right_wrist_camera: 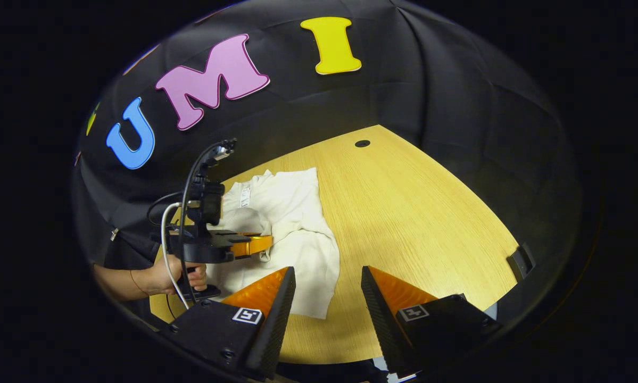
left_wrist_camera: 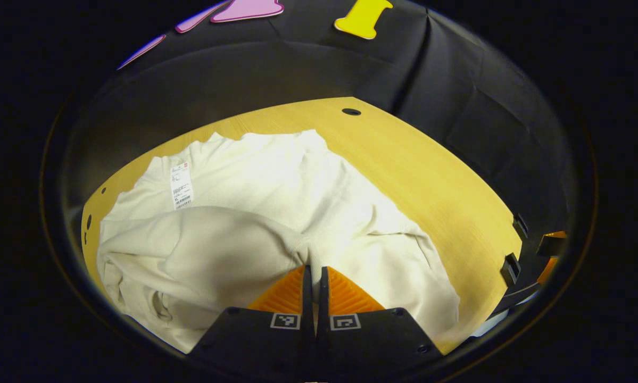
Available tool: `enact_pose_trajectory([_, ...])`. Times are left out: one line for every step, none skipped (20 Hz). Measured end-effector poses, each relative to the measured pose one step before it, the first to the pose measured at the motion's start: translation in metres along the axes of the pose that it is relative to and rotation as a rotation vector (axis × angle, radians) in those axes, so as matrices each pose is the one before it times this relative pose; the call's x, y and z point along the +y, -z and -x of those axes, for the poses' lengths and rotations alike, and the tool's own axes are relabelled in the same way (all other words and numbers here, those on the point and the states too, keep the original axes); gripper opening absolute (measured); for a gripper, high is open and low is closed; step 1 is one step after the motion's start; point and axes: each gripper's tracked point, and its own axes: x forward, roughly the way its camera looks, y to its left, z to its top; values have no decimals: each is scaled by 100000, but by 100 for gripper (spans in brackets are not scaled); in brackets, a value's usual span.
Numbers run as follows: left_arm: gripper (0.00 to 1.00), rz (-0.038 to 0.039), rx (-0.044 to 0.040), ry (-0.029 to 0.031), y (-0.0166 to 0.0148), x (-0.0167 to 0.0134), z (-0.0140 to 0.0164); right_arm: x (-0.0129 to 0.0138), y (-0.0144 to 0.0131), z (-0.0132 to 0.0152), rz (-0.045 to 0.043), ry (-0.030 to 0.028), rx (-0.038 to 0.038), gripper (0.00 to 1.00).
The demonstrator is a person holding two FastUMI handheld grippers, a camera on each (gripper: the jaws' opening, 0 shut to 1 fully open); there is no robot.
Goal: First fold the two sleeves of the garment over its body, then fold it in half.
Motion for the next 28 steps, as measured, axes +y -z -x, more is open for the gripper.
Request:
enact_pose_trajectory([6,36,-284,-516,-191,73,-236,10,-31,-71,-267,-105,47,77])
enact_pose_trajectory([6,535,-8,-400,79,-80,60,9,-31,-12,-128,-34,-74,77])
enact_pose_trajectory([6,621,84,-138,224,97,68,-13,84,-23,-11,-48,184,77])
enact_pose_trajectory([8,632,-469,912,-35,-26,-12,40,30,-30,-222,-196,188,77])
enact_pose_trajectory([8,1329,-7,961,122,-159,4,57,111,14,-342,-317,173,77])
enact_pose_trajectory([14,1562,535,1194,88,-145,139,134,103,-24,-237,-314,372,77])
enact_pose_trajectory([18,1280,76,1876,24,-162,51,144,128,-2,-46,-273,292,77])
enact_pose_trajectory([27,919,425,2517,19,-370,171,130,103,-50,281,-381,309,77])
enact_pose_trajectory([33,-2,295,2548,111,-388,150,227,116,-146,593,-247,501,77])
enact_pose_trajectory([48,-552,88,1438,-20,-231,268,108,170,-141,645,-389,563,77])
enact_pose_trajectory([52,-581,-59,235,157,-42,432,112,194,-160,450,-273,646,77])
enact_pose_trajectory([58,-383,-451,-775,126,188,509,99,211,-120,265,-539,681,77])
enact_pose_trajectory([67,688,-1188,-992,54,262,754,168,237,-121,169,-331,817,77])
enact_pose_trajectory([67,1523,-1648,-1674,62,494,1053,97,291,-155,304,-578,976,77])
enact_pose_trajectory([67,2064,-1935,-1521,117,760,1137,162,292,-195,471,-143,800,77])
enact_pose_trajectory([70,2568,-2008,-1034,261,884,1356,74,375,-240,614,-599,1247,77])
enact_pose_trajectory([77,2849,-1663,-999,544,1039,1618,270,481,-256,697,-874,1665,77])
enact_pose_trajectory([73,3110,-1070,-1013,577,1190,1687,71,471,-408,522,-573,1746,77])
enact_pose_trajectory([73,2989,-1045,-1486,676,1460,1589,92,477,-288,155,-559,1781,77])
enact_pose_trajectory([73,2767,-1093,-2412,664,1672,1482,194,344,-424,-256,-853,1585,77])
enact_pose_trajectory([73,2617,-856,-2611,744,1768,1317,44,412,-265,-212,-636,1296,77])
enact_pose_trajectory([73,2462,-845,-3056,667,1871,1441,94,323,-322,46,-384,1217,77])
enact_pose_trajectory([73,2603,-585,-3221,719,1916,1226,-7,344,-429,235,-105,1209,77])
enact_pose_trajectory([73,2567,-515,-3375,625,1925,1087,-17,384,-260,168,-170,1314,77])
enact_pose_trajectory([73,2541,-195,-3264,688,1835,969,-38,305,-261,452,-188,1164,77])
enact_pose_trajectory([73,2322,368,-3142,767,1794,1048,-23,135,-318,538,52,982,77])
enact_pose_trajectory([73,2006,829,-3023,814,1751,660,-84,255,-220,376,74,1023,77])
enact_pose_trajectory([73,1398,1117,-2854,852,1817,629,-57,136,-240,-154,-94,796,77])
